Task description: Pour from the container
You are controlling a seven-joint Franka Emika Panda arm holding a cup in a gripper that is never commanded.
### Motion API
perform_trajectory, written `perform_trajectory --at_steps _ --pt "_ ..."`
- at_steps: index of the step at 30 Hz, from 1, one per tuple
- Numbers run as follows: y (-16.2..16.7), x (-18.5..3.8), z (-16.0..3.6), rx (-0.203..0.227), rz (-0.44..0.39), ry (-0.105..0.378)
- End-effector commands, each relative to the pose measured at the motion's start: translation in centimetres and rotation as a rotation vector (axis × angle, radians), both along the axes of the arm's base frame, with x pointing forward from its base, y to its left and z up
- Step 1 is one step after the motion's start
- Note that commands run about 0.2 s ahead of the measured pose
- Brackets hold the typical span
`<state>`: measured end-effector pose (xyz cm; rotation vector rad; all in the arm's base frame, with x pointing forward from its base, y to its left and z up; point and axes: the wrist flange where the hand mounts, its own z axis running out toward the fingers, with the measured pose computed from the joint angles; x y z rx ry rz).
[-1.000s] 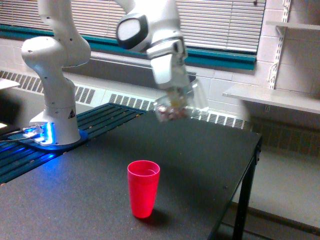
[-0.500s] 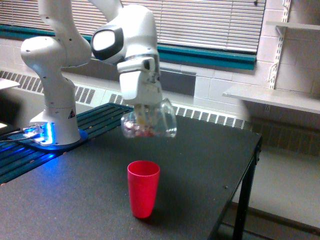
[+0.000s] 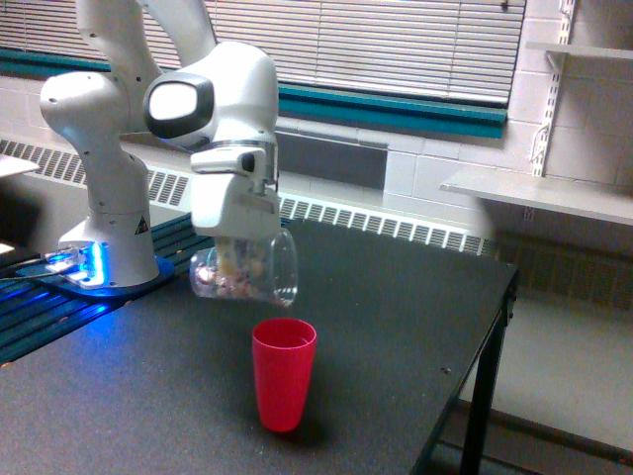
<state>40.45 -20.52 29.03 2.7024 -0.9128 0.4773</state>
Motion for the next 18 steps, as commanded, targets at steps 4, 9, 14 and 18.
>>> perform_trajectory --at_steps 4,9,14,18 --pt "-1.6 0.4 1.1 -0.026 -0.078 -0.028" --pt "-1.6 0.8 1.3 -0.062 -0.070 -0.002" --pt "-1.5 1.1 1.2 -0.089 -0.061 0.029" --pt "-1.2 1.5 1.1 -0.119 -0.044 0.063"
